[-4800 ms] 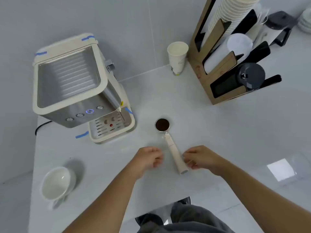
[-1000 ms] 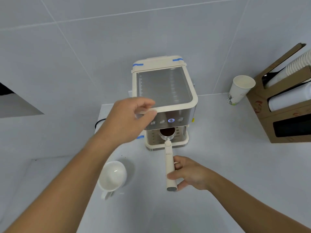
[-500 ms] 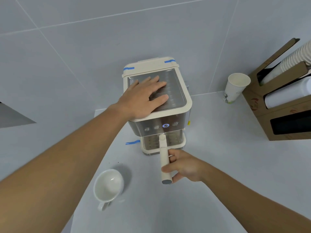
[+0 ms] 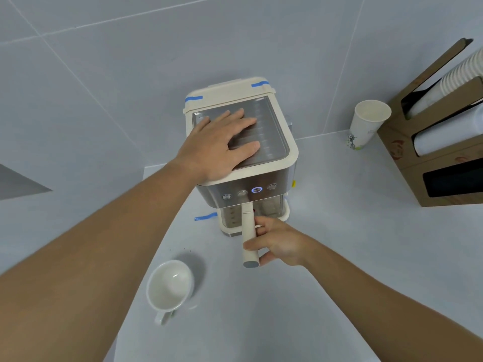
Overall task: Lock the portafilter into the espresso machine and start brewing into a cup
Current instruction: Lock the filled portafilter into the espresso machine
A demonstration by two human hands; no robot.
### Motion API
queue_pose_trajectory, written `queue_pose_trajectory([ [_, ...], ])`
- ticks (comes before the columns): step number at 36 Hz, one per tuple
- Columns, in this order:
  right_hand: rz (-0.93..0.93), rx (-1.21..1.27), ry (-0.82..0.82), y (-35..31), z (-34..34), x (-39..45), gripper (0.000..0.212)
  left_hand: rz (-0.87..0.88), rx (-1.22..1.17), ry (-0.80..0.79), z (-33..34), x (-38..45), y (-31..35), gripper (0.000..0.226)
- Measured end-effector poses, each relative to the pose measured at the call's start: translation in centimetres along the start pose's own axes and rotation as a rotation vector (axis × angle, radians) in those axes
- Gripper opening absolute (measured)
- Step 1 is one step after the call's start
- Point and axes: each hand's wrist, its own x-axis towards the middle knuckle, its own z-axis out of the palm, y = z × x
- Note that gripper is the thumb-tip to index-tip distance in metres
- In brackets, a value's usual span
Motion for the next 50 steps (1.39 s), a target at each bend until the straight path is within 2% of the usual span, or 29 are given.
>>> queue_pose_trajectory([
  [29,-0.055,0.136,0.086,1.3,2.4,1.2,0.048,-0.005,-0.026,0.033,-0.1,0.0,0.2,0.059],
  [35,-0.078,0.262,0.115,1.3,4.4,2.3,0.053,-0.004,-0.034,0.036,-0.1,0.0,0.2,0.059],
  [41,-0.089,0.361,0.115,1.1,6.2,3.4,0.043,-0.005,-0.04,0.043,0.0,0.1,0.1,0.059],
  [46,-0.109,0.434,0.131,0.8,7.5,4.1,0.052,-0.007,-0.054,0.047,0.1,0.1,-0.1,0.059],
  [50,-0.13,0.493,0.149,0.3,8.2,4.8,0.047,-0.008,-0.065,0.047,0.1,0.1,-0.1,0.059],
])
